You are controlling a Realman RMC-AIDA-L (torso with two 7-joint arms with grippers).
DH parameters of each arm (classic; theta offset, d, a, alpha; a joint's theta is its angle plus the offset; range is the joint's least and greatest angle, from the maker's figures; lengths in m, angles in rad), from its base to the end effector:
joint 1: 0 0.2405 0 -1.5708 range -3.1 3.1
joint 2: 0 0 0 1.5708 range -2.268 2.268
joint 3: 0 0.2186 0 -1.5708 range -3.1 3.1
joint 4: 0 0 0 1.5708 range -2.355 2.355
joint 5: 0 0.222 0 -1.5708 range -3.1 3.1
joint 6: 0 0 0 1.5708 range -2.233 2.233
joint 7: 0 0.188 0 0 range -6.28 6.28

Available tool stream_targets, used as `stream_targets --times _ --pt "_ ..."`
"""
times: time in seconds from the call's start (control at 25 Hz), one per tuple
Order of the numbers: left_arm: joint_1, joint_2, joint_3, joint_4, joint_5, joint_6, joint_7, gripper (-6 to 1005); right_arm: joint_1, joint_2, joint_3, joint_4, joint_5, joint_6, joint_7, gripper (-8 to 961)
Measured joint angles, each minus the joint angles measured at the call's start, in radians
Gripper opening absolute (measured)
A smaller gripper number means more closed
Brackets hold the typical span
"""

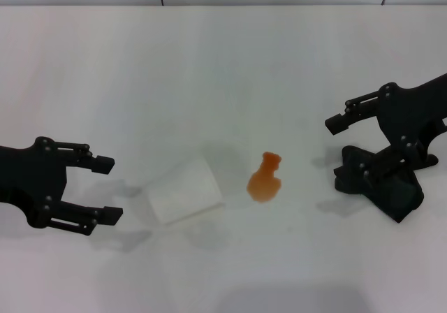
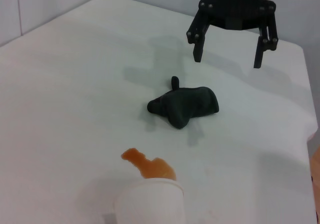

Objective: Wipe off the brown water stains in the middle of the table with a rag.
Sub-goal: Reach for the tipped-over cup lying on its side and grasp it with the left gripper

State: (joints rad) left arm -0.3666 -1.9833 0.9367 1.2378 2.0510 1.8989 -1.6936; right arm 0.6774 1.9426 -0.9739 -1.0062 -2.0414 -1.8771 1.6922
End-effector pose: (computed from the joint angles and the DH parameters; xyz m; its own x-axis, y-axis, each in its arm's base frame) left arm -0.2090 0.2889 0.0523 0.9441 0.2884 0.1596 0.2993 -0.9529 -0.0486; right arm 0.1445 0.3336 0.0313 0.9726 -0.1625 -0.1665 -0.1524 -0.9857 0.0716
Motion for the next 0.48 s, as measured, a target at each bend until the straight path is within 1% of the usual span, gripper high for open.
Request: stream_targets --times 0.48 --pt "0.000 0.000 0.002 -0.001 0.016 0.000 -0.007 833 0.001 0.002 0.000 0.000 0.000 0.005 -0.011 856"
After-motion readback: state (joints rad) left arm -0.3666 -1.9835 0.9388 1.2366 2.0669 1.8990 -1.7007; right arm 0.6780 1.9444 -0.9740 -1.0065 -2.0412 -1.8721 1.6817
